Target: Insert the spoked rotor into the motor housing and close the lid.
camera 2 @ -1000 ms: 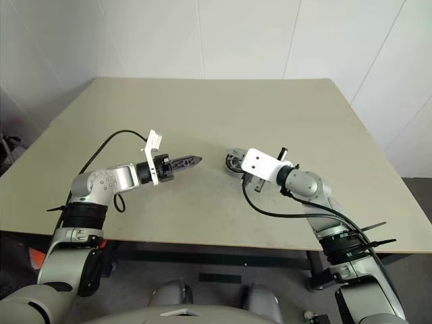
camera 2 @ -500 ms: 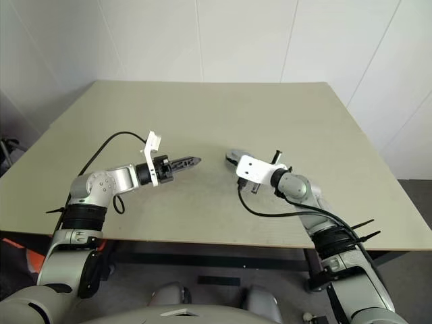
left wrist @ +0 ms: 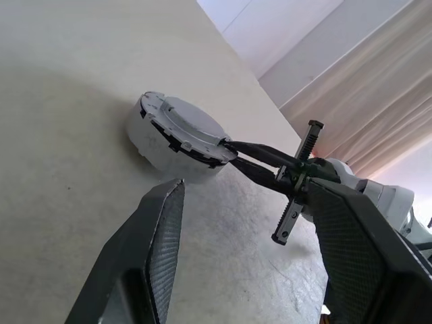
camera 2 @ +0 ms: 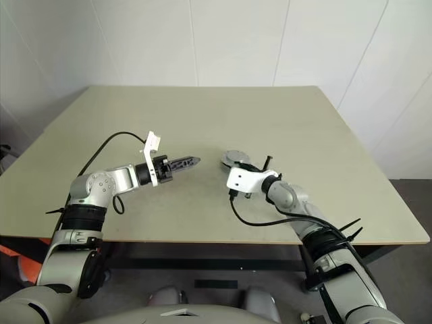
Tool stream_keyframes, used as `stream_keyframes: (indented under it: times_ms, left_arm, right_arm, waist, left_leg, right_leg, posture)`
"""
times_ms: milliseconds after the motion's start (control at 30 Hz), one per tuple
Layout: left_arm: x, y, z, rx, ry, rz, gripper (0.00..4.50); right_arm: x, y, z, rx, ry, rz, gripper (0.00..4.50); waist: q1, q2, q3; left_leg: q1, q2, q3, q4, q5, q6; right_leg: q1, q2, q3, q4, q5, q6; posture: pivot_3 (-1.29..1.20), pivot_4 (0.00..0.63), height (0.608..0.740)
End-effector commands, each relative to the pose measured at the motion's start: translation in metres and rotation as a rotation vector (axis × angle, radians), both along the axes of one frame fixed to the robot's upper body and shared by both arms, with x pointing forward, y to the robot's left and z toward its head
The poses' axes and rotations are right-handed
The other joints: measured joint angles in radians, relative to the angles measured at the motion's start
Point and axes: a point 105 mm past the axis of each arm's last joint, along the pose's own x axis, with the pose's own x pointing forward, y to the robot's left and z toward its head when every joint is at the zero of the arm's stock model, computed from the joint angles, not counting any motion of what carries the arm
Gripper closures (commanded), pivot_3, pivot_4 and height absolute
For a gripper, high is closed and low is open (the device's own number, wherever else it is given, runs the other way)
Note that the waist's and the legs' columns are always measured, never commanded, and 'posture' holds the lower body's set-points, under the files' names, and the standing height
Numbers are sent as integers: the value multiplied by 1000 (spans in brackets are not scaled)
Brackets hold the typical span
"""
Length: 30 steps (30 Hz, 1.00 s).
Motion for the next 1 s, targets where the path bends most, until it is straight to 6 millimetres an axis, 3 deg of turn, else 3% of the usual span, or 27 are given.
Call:
stream_keyframes:
  times_ms: [33,100,133,167,200,233,267,300,367,567,833,1000]
  left_arm:
    - [4,3,13,-10,-54,14,1472]
    - [5,4,12,-10,-53,19,1472]
    - [5,4,12,-10,-53,19,1472]
    - [5,3,13,-11,-54,18,1472]
    - [5,3,13,-11,-54,17,1472]
    - [4,3,12,-11,-55,16,1472]
    - [4,3,12,-11,-55,16,1472]
    - [4,3,12,-11,-55,17,1472]
    - [4,2,12,-13,-54,18,1472]
    - [5,2,12,-17,-56,20,1472]
    - [6,3,11,-15,-57,24,1472]
    - [7,4,11,-14,-56,27,1472]
  right_arm:
    - [-27,-26,-76,-189,229,-47,4468]
    - [-27,-27,-77,-200,225,-47,4468]
    - [-26,-28,-77,-208,217,-48,4468]
    - [-26,-26,-76,-193,224,-43,4468]
    - [-26,-24,-74,-170,234,-37,4468]
    - [-26,-22,-72,-152,232,-35,4468]
    - [-24,-21,-69,-142,222,-33,4468]
    - [-23,-20,-67,-135,220,-32,3951]
    - [-22,-17,-64,-111,231,-32,3469]
    - [-15,-9,-50,-75,198,-13,3469]
    - [-10,-6,-40,-27,158,-18,3469]
    - [2,3,-11,90,89,-20,3469]
  waist:
    - [-10,14,6]
    - [-8,21,8]
    - [-2,7,5]
    - [12,-12,-2]
    - [25,-19,-5]
    - [45,-17,-8]
    - [61,-11,-11]
    - [68,-6,-14]
    - [65,-5,-15]
    - [38,-10,-13]
    - [11,-11,-10]
    - [11,-8,-4]
  left_leg:
    - [2,2,-2,0,-1,1]
    - [5,18,-5,-4,-2,1]
    - [-2,21,-2,-8,-2,1]
    - [-3,18,12,-7,-2,1]
    - [1,11,29,-8,-1,0]
    - [1,0,21,-9,-1,-6]
    - [-6,-3,11,-8,-7,-8]
    - [-16,-4,0,-12,-6,-10]
    - [-23,4,-2,-14,15,-24]
    - [-24,7,-1,-14,18,-24]
    - [-24,7,1,-17,14,-17]
    - [-26,13,2,-18,15,-18]
  right_leg:
    - [6,-1,-11,-8,0,1]
    - [32,-1,-47,-34,-1,1]
    - [38,-5,-39,9,-28,5]
    - [42,-5,-9,72,-35,2]
    - [46,-2,37,82,-103,16]
    - [27,-3,48,88,-112,16]
    - [22,-1,49,86,-113,16]
    - [19,4,49,85,-112,15]
    - [12,16,48,84,-106,9]
    - [14,19,49,65,-101,10]
    - [13,20,52,58,-86,3]
    - [13,26,52,48,-85,6]
  posture:
    - [0,0,740]
    - [0,0,740]
    - [0,0,740]
    - [0,0,740]
    - [0,0,740]
    - [0,0,740]
    - [0,0,740]
    - [0,0,740]
    - [0,0,740]
    - [0,0,740]
    - [0,0,740]
    - [0,0,740]
